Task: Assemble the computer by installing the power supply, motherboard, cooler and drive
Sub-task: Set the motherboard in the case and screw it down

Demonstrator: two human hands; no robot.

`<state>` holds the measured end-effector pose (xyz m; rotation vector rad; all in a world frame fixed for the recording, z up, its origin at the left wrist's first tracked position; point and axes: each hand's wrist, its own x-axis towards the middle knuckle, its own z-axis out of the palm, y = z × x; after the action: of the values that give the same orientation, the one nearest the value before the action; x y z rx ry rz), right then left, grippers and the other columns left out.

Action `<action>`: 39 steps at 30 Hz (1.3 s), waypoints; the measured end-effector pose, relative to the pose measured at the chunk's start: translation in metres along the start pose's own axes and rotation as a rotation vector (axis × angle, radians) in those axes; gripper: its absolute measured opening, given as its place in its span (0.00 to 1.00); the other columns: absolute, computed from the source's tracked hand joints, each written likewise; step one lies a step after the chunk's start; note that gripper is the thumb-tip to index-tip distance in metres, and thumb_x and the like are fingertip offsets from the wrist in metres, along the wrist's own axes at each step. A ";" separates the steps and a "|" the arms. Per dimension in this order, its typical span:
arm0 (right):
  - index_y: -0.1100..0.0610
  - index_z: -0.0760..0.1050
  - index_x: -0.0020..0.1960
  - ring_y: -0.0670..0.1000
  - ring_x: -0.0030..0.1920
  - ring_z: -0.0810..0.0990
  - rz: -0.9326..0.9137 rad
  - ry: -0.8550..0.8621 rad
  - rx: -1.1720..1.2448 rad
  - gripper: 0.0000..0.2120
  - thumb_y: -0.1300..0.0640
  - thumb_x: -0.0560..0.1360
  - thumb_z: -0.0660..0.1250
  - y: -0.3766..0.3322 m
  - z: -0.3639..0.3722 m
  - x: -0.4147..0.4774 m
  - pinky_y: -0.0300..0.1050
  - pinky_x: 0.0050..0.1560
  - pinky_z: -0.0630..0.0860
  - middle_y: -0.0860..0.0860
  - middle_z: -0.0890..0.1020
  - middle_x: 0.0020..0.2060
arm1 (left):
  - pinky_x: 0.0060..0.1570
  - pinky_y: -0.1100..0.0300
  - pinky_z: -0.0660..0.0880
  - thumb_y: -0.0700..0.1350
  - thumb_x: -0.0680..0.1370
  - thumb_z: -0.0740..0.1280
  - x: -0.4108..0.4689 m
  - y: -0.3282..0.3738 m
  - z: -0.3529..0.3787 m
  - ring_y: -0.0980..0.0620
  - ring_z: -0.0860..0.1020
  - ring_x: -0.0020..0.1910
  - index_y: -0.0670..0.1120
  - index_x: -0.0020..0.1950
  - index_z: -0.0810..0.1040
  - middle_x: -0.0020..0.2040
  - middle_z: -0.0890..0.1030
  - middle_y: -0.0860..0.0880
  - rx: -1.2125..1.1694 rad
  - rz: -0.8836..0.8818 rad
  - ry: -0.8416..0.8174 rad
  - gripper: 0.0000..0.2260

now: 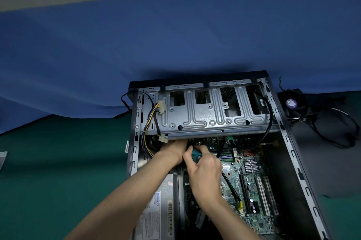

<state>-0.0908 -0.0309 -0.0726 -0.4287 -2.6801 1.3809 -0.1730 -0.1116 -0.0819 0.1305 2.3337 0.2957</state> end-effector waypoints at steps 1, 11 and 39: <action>0.64 0.77 0.41 0.56 0.26 0.71 0.000 -0.003 -0.003 0.10 0.58 0.77 0.68 0.000 0.000 0.001 0.43 0.31 0.64 0.53 0.72 0.24 | 0.60 0.57 0.66 0.48 0.81 0.57 0.000 0.000 0.000 0.44 0.70 0.64 0.45 0.64 0.67 0.65 0.71 0.42 0.001 0.004 0.000 0.14; 0.64 0.75 0.43 0.58 0.27 0.73 0.013 -0.035 -0.033 0.13 0.54 0.79 0.63 -0.007 0.001 0.002 0.52 0.33 0.73 0.59 0.77 0.25 | 0.65 0.57 0.62 0.47 0.81 0.58 0.002 -0.003 0.000 0.44 0.67 0.67 0.45 0.68 0.66 0.69 0.68 0.42 0.022 0.030 -0.019 0.16; 0.60 0.73 0.40 0.58 0.26 0.78 -0.139 -0.078 -0.377 0.18 0.49 0.66 0.78 -0.046 -0.031 0.002 0.42 0.24 0.65 0.54 0.78 0.29 | 0.59 0.65 0.63 0.41 0.83 0.56 -0.004 -0.002 -0.001 0.48 0.71 0.64 0.41 0.66 0.69 0.66 0.71 0.41 -0.548 -0.165 -0.015 0.13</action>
<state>-0.0955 -0.0310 -0.0173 -0.2135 -2.9726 0.8725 -0.1711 -0.1144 -0.0793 -0.3244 2.1471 0.8287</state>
